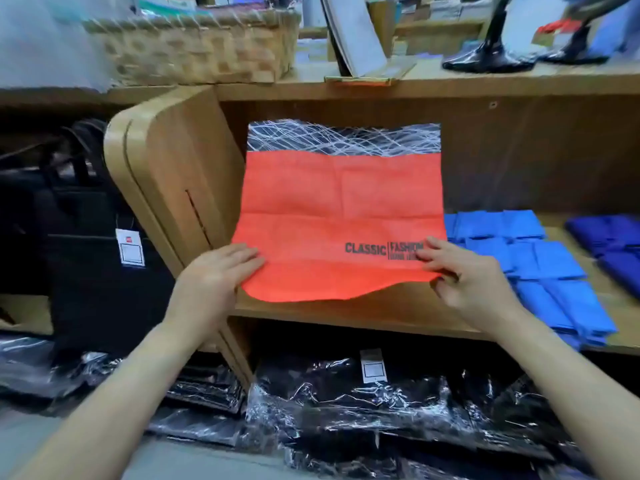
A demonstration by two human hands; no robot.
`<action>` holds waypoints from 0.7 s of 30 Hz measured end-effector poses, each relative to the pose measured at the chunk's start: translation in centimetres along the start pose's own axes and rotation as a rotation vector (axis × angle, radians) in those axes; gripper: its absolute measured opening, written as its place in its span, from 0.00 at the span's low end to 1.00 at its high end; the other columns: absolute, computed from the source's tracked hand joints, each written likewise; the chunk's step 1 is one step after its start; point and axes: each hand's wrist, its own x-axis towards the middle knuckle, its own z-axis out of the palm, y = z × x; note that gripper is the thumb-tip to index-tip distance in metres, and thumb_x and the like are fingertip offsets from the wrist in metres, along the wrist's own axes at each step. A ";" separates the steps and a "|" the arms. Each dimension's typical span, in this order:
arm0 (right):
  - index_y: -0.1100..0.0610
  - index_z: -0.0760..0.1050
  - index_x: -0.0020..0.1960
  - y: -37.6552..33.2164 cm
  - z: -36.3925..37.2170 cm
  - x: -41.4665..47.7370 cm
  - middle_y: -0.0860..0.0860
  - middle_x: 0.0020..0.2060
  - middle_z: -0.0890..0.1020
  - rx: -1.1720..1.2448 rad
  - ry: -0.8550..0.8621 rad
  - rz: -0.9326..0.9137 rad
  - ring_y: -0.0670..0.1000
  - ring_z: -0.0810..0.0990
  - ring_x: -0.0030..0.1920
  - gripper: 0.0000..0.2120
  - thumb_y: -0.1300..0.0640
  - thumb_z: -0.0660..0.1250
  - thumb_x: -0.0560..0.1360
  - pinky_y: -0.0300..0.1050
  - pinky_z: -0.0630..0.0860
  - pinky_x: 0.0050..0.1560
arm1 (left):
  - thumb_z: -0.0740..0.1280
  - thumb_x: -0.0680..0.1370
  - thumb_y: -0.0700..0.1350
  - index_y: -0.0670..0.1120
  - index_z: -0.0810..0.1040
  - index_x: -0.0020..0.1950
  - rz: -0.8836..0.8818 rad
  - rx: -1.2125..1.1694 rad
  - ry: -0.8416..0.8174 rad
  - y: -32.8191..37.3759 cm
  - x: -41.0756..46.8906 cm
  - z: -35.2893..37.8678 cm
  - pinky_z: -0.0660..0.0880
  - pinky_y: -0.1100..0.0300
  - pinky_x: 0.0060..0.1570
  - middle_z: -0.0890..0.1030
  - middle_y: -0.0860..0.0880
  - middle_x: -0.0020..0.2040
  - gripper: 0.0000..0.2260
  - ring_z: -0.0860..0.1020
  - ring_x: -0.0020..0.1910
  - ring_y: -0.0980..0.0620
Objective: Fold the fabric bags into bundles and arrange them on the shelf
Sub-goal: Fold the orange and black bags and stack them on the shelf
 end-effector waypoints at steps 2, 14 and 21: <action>0.63 0.83 0.44 2.6 3.1 -1.8 0.54 0.50 0.85 -0.044 -0.129 0.086 0.61 0.80 0.59 0.14 0.68 0.64 0.61 0.36 0.67 0.65 | 0.55 0.68 0.36 0.42 0.83 0.57 -0.014 -0.033 -0.202 -0.5 -1.1 3.9 0.74 0.55 0.58 0.83 0.43 0.57 0.24 0.82 0.56 0.42; 0.51 0.84 0.53 5.3 4.8 -3.5 0.42 0.54 0.82 -0.029 -0.322 0.373 0.41 0.79 0.57 0.16 0.42 0.70 0.71 0.42 0.73 0.64 | 0.72 0.75 0.42 0.46 0.85 0.53 -0.534 -0.443 -0.278 -0.8 -2.1 9.2 0.66 0.70 0.62 0.81 0.57 0.54 0.08 0.77 0.58 0.57; 0.48 0.79 0.34 3.7 6.1 -3.5 0.46 0.29 0.80 0.101 -0.066 0.533 0.49 0.75 0.30 0.14 0.40 0.70 0.73 0.44 0.71 0.35 | 0.66 0.76 0.58 0.50 0.73 0.40 -0.647 -0.320 -0.278 -0.4 -1.1 9.6 0.71 0.54 0.38 0.77 0.52 0.36 0.13 0.74 0.37 0.48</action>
